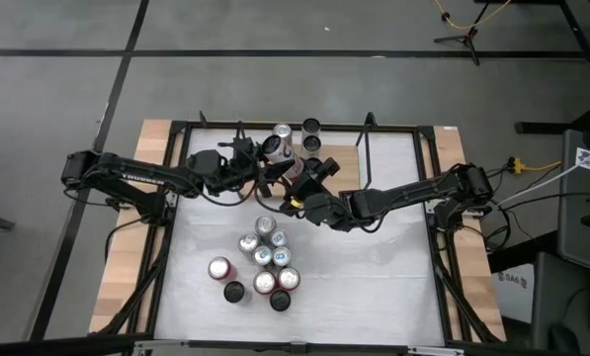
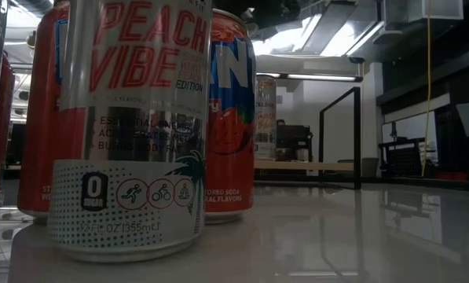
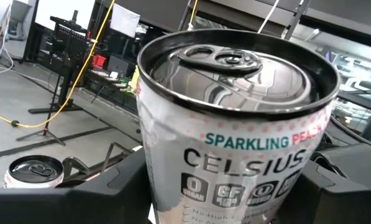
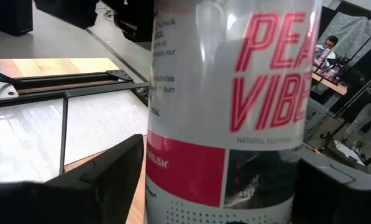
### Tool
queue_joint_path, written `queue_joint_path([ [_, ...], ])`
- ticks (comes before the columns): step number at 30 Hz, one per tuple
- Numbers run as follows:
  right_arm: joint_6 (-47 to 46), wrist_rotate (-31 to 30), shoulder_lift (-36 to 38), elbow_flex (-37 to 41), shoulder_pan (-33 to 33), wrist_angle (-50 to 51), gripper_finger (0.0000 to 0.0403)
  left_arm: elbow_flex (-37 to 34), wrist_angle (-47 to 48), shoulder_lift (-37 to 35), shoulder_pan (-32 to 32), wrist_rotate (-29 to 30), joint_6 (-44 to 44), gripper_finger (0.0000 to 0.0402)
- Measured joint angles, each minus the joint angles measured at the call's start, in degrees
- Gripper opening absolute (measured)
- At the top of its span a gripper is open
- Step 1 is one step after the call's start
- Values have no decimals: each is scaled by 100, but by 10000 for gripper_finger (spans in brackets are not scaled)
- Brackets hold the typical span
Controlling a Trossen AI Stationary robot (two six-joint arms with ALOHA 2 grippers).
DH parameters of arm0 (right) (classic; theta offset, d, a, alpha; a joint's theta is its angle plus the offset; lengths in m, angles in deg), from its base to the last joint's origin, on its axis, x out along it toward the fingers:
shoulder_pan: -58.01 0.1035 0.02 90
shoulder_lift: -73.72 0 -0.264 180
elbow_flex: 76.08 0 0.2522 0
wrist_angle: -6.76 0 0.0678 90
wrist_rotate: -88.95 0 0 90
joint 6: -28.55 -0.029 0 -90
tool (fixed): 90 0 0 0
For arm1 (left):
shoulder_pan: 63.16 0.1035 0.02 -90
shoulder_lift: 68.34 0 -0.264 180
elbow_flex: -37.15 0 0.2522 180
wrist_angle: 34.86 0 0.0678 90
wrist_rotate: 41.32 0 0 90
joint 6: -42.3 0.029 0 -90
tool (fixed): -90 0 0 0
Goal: Place canned beverage on shelf
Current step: Put the white pink soda can onto the shelf
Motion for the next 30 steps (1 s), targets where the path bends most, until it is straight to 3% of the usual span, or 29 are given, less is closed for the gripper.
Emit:
queue_joint_path([
  [11, 209, 41, 109, 0, 89, 310, 364, 0, -3, 4, -4, -60, 124, 238],
  [21, -136, 116, 1186, -7, 432, 2361, 363, 0, 135, 5, 0, -213, 143, 238],
  [26, -548, 962, 1719, -5, 337, 3601, 363, 0, 151, 4, 0, -685, 143, 238],
  [30, -638, 2284, 2100, -4, 118, 4360, 363, 0, 164, 4, 2, -1312, 202, 238],
])
